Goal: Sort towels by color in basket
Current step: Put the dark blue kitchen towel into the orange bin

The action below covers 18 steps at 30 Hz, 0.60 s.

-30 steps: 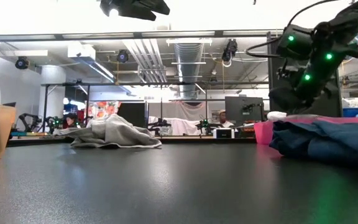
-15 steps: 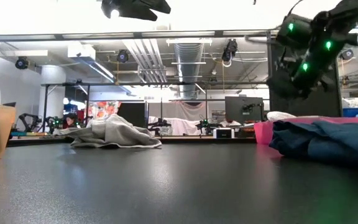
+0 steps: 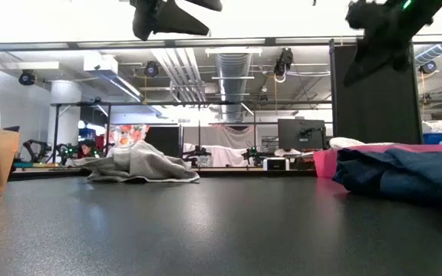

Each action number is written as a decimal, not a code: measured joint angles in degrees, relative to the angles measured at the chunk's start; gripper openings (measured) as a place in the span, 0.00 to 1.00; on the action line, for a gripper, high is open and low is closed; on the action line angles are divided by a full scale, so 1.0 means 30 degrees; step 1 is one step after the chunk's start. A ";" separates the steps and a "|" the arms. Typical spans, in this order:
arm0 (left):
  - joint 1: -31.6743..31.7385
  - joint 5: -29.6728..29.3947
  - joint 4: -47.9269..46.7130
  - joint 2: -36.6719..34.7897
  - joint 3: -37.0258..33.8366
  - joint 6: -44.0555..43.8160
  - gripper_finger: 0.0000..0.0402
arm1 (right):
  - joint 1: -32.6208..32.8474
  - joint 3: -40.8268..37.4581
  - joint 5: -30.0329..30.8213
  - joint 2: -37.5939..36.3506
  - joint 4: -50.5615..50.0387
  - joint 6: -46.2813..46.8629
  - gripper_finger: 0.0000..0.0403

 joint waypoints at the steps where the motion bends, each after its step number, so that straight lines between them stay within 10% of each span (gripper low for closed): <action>1: -0.0152 0.0016 0.0042 0.0237 0.0043 -0.0298 0.66 | 0.0848 0.0169 -0.0360 0.0095 -0.0002 0.0258 0.02; 18: -0.1511 0.1436 0.1528 0.6505 0.4666 -0.0978 0.66 | 1.0576 0.2364 -0.4422 0.3795 -0.0080 0.3893 0.02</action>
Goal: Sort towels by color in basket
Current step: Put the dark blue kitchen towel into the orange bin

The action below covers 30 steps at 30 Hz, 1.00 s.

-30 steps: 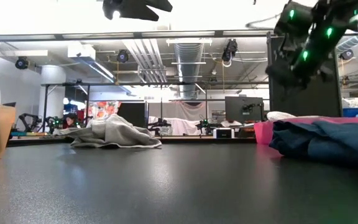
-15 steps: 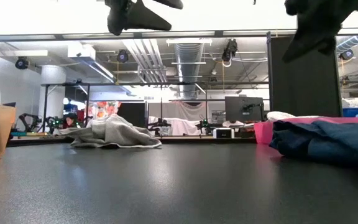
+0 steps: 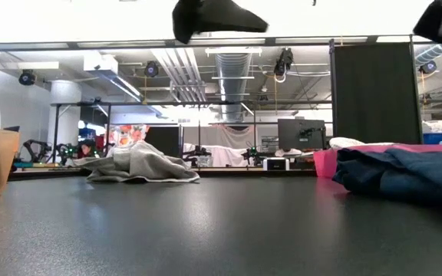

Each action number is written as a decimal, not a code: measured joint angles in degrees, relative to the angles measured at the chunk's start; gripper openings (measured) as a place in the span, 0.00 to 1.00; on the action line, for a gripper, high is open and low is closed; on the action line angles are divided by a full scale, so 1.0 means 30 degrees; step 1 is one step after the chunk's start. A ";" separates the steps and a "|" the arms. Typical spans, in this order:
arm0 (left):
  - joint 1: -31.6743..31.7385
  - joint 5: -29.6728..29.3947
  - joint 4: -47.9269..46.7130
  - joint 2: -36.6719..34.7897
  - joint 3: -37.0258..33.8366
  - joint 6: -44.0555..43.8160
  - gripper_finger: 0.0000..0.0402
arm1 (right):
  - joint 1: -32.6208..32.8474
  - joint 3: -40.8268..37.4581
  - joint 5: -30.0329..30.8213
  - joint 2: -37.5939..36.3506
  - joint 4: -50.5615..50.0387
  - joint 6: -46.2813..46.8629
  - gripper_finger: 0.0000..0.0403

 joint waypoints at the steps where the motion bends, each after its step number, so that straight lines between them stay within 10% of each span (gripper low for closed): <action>1: -0.0003 0.0463 -0.0280 0.0453 0.0604 -0.0186 0.66 | 0.0302 0.0092 -0.0205 0.0231 0.0036 0.0232 0.02; 30: 0.0814 0.2741 -0.4941 0.9594 1.0169 -0.7792 0.66 | 0.3324 0.0342 -0.0044 0.1305 -0.0513 0.1097 0.02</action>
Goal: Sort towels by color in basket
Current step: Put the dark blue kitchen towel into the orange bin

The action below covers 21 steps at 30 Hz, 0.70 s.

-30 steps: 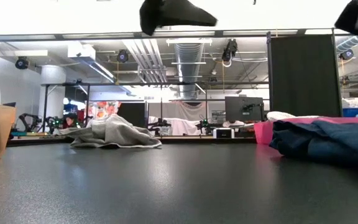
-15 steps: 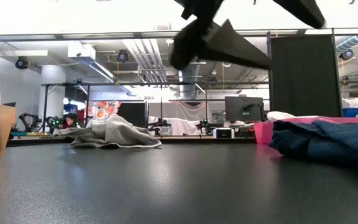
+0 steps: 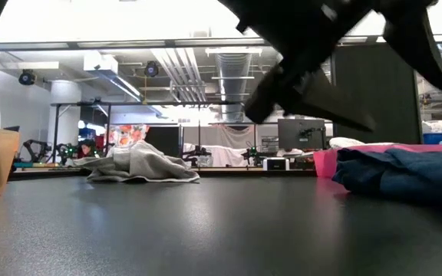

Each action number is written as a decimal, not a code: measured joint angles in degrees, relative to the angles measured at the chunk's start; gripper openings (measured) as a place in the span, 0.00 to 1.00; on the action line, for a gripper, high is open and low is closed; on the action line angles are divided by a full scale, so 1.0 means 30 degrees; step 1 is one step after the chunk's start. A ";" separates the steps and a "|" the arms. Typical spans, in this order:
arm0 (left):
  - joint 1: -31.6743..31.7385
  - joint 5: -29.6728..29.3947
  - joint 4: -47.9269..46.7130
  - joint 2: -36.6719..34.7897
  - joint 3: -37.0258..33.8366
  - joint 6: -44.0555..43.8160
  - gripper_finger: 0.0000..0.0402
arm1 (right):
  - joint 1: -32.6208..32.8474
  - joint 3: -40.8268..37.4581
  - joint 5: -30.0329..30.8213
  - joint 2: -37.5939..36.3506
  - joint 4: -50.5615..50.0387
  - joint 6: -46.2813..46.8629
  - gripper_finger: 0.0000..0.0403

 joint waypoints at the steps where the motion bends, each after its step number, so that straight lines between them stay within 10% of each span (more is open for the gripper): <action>1: 0.0078 0.0025 -0.0146 0.0243 0.0259 0.0004 0.66 | 0.0007 -0.0004 -0.0002 0.0000 -0.0154 0.0000 0.02; 21: 0.0810 0.0062 -0.2117 0.2871 0.3110 -0.1373 0.66 | 0.0000 -0.0022 -0.0002 -0.0007 -0.0865 -0.0525 0.02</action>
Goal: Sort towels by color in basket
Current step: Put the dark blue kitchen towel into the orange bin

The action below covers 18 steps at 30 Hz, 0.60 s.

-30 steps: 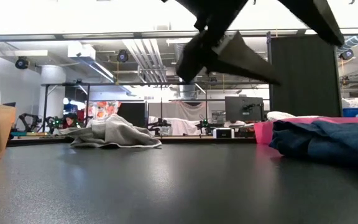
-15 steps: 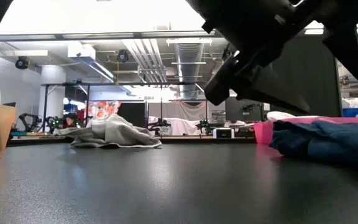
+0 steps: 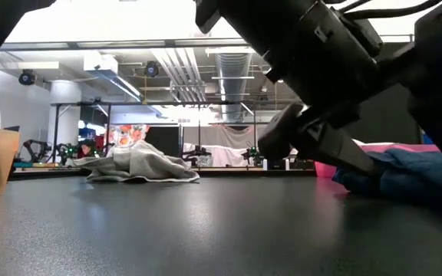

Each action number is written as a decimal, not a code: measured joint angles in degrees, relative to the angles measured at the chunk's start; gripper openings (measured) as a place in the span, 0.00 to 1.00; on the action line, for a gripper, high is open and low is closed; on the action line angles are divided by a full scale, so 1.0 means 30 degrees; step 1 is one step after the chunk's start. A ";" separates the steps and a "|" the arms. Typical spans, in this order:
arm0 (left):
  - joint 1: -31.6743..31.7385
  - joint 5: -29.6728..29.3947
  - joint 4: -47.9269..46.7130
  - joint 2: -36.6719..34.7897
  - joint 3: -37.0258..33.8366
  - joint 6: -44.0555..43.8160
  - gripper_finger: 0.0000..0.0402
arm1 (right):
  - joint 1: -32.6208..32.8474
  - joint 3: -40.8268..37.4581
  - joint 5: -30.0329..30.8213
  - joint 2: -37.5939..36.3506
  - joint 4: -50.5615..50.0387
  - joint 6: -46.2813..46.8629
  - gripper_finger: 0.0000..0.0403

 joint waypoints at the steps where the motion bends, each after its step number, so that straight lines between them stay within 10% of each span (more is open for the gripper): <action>1: 0.0000 0.0002 0.0021 0.0007 0.0016 0.0003 0.66 | 0.0000 0.0000 0.0000 0.0000 0.0007 0.0000 0.02; 18: 0.0000 -0.0093 -0.0078 0.0044 -0.0531 0.0406 0.25 | 0.0000 0.0000 0.0608 0.0000 0.0036 -0.0281 0.02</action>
